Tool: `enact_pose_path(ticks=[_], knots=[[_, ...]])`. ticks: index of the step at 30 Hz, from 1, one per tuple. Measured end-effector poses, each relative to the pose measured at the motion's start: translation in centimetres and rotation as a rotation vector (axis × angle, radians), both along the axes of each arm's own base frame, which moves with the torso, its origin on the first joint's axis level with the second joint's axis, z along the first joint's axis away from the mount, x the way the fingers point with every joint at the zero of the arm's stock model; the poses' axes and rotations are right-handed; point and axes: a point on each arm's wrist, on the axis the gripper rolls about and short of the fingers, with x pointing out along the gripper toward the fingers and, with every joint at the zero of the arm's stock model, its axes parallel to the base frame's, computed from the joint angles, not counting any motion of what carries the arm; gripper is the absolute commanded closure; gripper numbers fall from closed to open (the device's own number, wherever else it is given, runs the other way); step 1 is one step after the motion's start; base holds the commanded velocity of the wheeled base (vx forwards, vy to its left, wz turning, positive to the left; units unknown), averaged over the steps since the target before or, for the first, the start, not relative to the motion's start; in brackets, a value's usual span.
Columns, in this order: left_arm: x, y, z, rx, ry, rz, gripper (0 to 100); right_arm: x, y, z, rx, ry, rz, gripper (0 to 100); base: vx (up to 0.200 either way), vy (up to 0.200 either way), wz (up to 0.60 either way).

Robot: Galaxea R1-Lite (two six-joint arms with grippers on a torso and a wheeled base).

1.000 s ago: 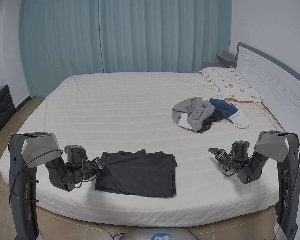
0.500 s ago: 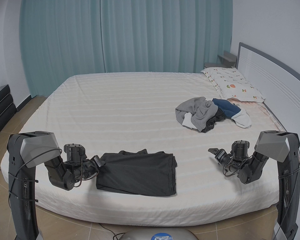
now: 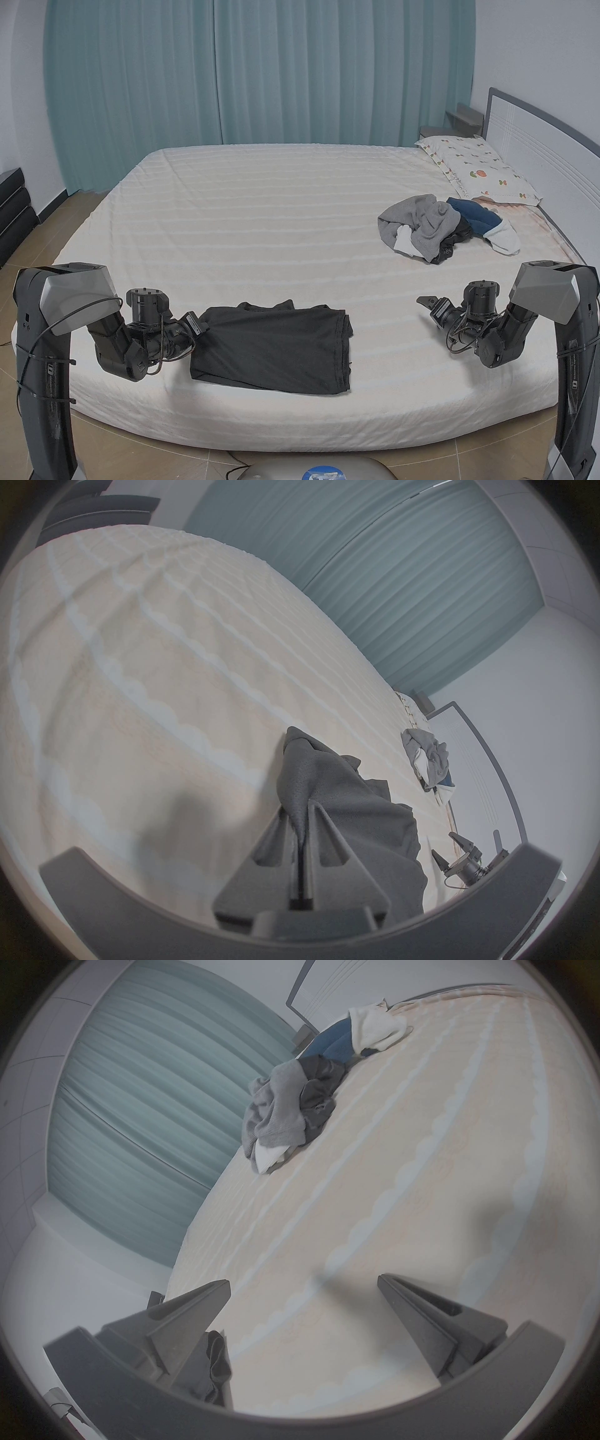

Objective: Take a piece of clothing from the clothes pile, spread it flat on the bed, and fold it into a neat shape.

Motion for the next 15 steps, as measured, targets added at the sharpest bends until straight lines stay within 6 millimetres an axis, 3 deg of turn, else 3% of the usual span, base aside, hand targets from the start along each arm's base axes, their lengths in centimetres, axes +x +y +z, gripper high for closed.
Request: enact_pose_path(ticks=[15], knots=[[-0.31,0.11,-0.13,0.002,0.011,0.003,100,0.02,0.0,0.13,0.001,-0.003,0.0,0,0.0,0.2,0.0]])
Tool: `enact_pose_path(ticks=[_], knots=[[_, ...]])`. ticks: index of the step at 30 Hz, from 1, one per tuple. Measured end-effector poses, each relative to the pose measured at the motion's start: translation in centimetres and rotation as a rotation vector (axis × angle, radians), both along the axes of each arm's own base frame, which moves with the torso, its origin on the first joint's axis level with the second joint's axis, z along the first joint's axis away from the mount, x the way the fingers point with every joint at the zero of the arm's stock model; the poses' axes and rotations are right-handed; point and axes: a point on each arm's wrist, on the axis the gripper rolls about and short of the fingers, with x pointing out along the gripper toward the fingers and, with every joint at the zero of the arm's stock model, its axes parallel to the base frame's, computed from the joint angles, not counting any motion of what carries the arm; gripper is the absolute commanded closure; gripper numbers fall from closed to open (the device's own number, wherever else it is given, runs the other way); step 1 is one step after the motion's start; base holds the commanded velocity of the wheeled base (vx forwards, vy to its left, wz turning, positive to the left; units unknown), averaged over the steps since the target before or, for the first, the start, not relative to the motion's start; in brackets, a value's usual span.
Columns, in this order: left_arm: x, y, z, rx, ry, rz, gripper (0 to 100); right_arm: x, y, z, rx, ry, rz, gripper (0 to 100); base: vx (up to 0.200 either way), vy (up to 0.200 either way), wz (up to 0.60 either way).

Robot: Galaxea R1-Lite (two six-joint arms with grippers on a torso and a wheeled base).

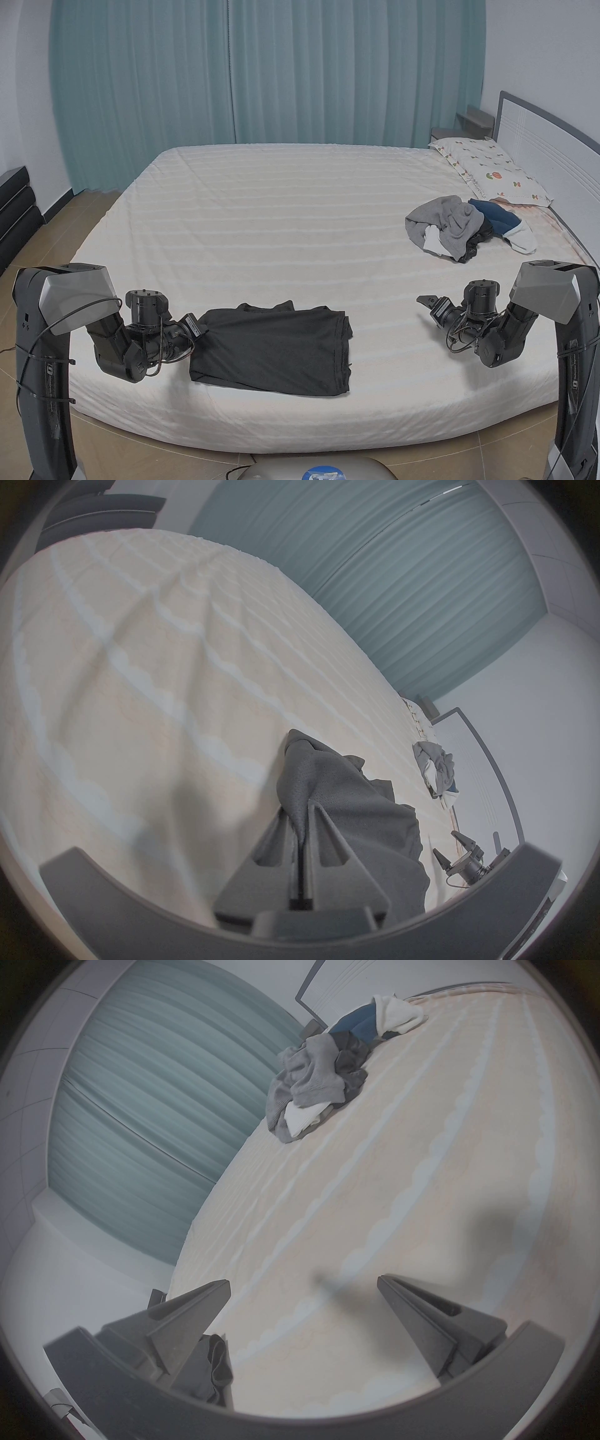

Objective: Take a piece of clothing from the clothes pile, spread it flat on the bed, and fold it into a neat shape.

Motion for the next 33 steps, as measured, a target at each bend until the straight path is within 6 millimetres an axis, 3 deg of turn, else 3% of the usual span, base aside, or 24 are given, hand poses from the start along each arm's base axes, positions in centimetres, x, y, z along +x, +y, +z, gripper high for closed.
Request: enact_pose_path(ticks=[10,29,30,33], knots=[[-0.02,0.12,-0.02,0.007,0.001,0.012,100,-0.01,0.0,0.01,0.0,0.0,0.0,0,0.0,0.2,0.0],[-0.75,-0.21,-0.46,0.011,0.029,0.004,100,-0.13,-0.03,0.29,0.001,-0.004,0.0,0,0.0,0.0,0.0],[-0.8,-0.2,-0.48,0.011,0.031,0.004,0,-0.14,-0.03,0.3,0.001,-0.003,0.0,0,0.0,0.0,0.0],[-0.91,-0.22,-0.55,0.011,0.036,0.003,0,-0.16,-0.02,0.33,0.001,-0.003,0.001,0,0.0,0.0,0.0]])
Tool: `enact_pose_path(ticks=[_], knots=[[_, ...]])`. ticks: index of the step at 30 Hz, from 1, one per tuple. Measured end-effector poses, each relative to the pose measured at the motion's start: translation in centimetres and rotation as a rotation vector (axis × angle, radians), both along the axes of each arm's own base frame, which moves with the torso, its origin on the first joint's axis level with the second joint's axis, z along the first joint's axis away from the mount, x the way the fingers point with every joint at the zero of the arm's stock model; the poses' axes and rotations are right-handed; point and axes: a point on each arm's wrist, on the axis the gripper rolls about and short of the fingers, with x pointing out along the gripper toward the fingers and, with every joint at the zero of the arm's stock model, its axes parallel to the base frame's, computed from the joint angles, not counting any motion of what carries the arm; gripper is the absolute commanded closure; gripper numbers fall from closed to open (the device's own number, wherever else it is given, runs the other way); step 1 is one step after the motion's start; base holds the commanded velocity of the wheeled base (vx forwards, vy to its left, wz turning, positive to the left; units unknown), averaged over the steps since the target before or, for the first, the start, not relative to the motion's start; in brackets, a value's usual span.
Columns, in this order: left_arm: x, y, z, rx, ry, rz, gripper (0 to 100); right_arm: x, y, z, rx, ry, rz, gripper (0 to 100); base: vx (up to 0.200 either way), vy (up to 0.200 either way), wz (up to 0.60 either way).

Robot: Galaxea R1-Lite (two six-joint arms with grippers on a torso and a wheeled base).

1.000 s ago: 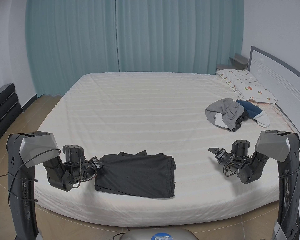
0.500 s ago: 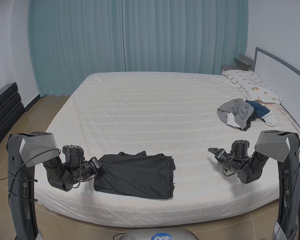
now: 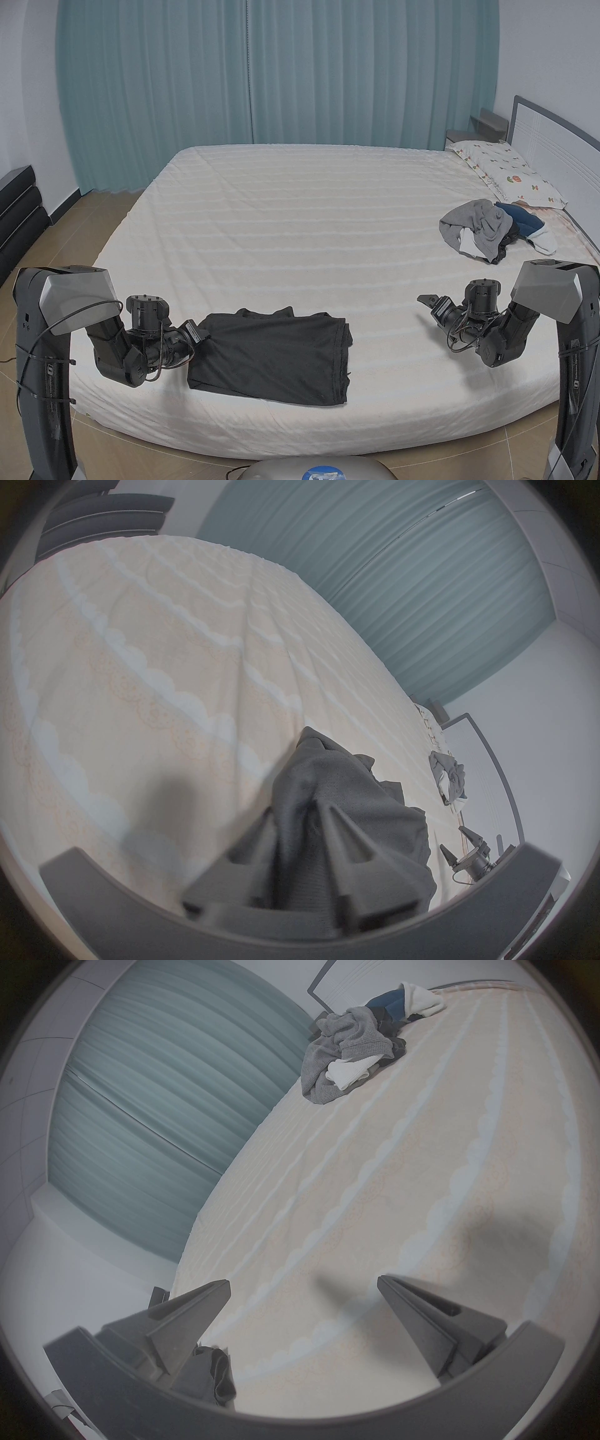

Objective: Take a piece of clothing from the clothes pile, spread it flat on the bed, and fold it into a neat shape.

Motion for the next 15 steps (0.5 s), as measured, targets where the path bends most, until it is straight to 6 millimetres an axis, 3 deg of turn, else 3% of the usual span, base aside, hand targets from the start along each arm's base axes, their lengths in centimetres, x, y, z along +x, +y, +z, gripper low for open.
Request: enact_pose_path(ticks=[8,15], knots=[[-0.3,0.2,0.7,-0.003,-0.005,0.005,0,-0.1,0.0,0.1,0.0,-0.001,-0.001,0,0.0,0.0,0.0],[-0.2,1.7,2.7,0.027,-0.06,0.083,0,0.1,0.0,1.1,-0.021,-0.03,-0.035,0,0.0,0.0,0.0]])
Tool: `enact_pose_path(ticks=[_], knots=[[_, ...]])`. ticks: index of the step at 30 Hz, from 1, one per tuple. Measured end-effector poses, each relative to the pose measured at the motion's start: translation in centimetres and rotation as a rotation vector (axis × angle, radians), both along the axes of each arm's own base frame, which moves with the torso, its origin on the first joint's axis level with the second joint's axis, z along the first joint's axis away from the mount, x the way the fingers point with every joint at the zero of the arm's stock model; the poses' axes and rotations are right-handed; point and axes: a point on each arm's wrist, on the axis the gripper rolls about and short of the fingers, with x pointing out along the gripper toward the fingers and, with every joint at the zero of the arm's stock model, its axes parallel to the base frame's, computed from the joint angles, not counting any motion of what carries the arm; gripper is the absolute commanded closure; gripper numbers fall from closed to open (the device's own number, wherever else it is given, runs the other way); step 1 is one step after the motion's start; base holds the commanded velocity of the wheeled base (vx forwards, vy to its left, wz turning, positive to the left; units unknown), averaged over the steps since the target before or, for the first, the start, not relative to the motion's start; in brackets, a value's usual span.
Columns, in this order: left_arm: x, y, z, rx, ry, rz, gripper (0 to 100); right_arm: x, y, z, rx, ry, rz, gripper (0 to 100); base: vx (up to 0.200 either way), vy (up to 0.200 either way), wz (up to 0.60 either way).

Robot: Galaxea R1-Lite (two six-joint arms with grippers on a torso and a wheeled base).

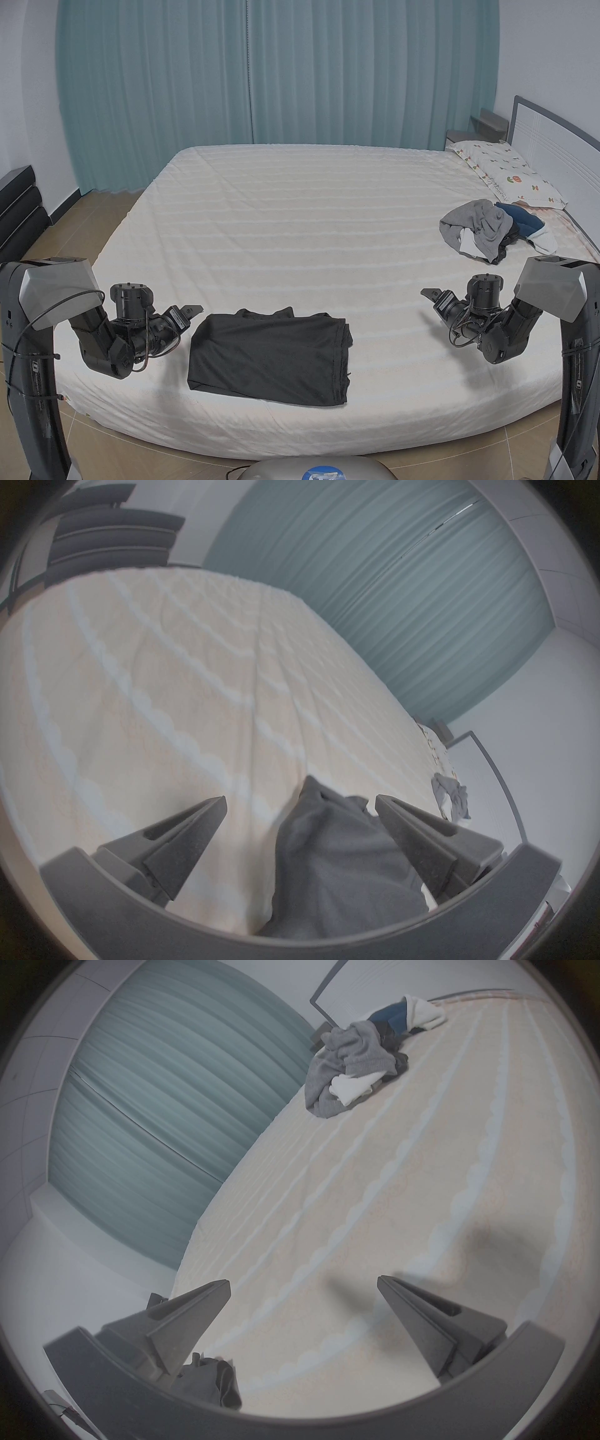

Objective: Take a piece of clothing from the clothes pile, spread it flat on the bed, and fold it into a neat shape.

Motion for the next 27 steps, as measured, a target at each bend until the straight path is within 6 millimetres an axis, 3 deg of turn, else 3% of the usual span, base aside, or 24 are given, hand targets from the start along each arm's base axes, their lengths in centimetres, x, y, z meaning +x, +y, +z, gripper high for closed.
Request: enact_pose_path(ticks=[8,13,19,27], knots=[[1.5,0.3,3.8,0.08,-0.12,0.141,0,0.1,0.5,0.7,-0.071,-0.025,-0.019,0,0.0,0.0,0.0],[1.2,0.2,5.8,0.107,-0.173,0.143,0,-0.7,0.4,2.5,-0.163,-0.056,-0.018,0,0.0,0.0,0.0],[-1.3,0.3,8.4,0.144,-0.216,0.144,0,-3.3,0.2,6.1,-0.246,-0.101,0.003,0,0.0,0.0,0.0],[-6.9,0.2,12.8,0.251,-0.34,0.116,0,-9.6,-0.5,12.2,-0.345,-0.199,0.031,0,0.0,0.0,0.0]])
